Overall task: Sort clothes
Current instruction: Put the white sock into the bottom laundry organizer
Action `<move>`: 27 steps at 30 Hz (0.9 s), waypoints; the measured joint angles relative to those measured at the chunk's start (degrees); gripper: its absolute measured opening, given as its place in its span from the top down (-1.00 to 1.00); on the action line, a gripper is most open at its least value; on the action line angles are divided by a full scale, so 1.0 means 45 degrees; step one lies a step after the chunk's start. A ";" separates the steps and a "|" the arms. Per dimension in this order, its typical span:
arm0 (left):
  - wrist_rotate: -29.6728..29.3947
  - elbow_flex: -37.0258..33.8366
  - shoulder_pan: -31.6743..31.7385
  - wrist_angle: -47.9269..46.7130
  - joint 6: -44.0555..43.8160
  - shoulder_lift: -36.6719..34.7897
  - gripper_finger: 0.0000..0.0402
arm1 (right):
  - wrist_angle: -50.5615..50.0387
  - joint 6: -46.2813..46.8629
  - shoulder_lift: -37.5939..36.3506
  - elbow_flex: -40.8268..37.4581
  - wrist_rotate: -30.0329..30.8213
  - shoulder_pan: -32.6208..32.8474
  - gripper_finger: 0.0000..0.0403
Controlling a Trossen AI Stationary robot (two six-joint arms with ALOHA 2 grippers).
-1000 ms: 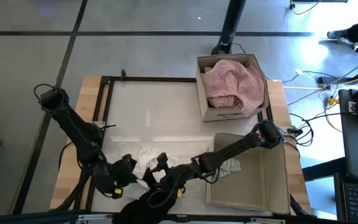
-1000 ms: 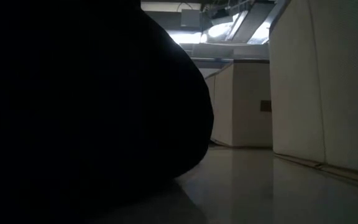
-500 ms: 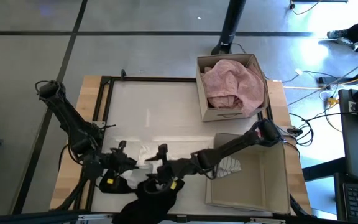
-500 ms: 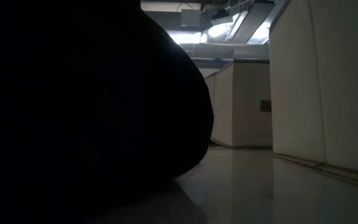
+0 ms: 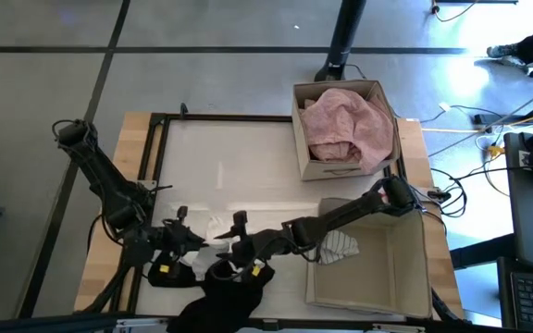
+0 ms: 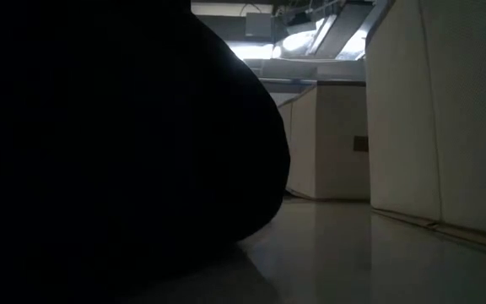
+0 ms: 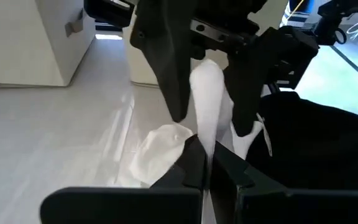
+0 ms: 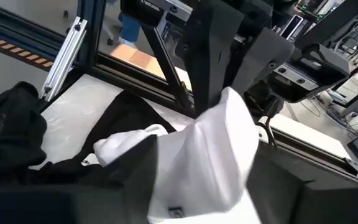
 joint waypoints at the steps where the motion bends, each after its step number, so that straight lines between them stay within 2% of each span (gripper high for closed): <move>1: -0.0001 0.0000 -0.0002 0.0000 0.0002 0.0000 0.98 | -0.0056 -0.0158 0.0000 0.0000 0.0000 0.0000 0.04; 8: 0.0004 0.0000 -0.0005 0.0306 -0.0370 0.0000 0.98 | -0.0030 -0.0998 0.0005 0.0000 -0.0004 0.0000 0.87; 9: 0.0007 0.0000 -0.0005 0.0306 -0.0489 0.0000 0.97 | -0.0030 -0.1075 0.0005 0.0000 0.0000 0.0000 0.93; 13: 0.0042 0.0000 -0.0005 0.0277 -0.0573 0.0000 0.93 | -0.0030 -0.1316 0.0005 0.0000 0.0015 0.0000 0.88; 18: 0.0059 0.0000 -0.0005 0.0120 -0.0714 0.0000 0.66 | -0.0098 -0.2236 -0.0284 0.0000 0.0336 0.0181 0.96; 23: 0.0207 0.0000 -0.0010 -0.0240 -0.0987 0.0000 0.38 | -0.1305 -0.3508 -0.1707 0.0005 0.2163 0.0917 0.92; 27: 0.0217 0.0000 -0.0010 -0.0272 -0.1111 0.0000 0.29 | -0.3185 -0.4199 -0.3180 0.0005 0.3802 0.1612 0.95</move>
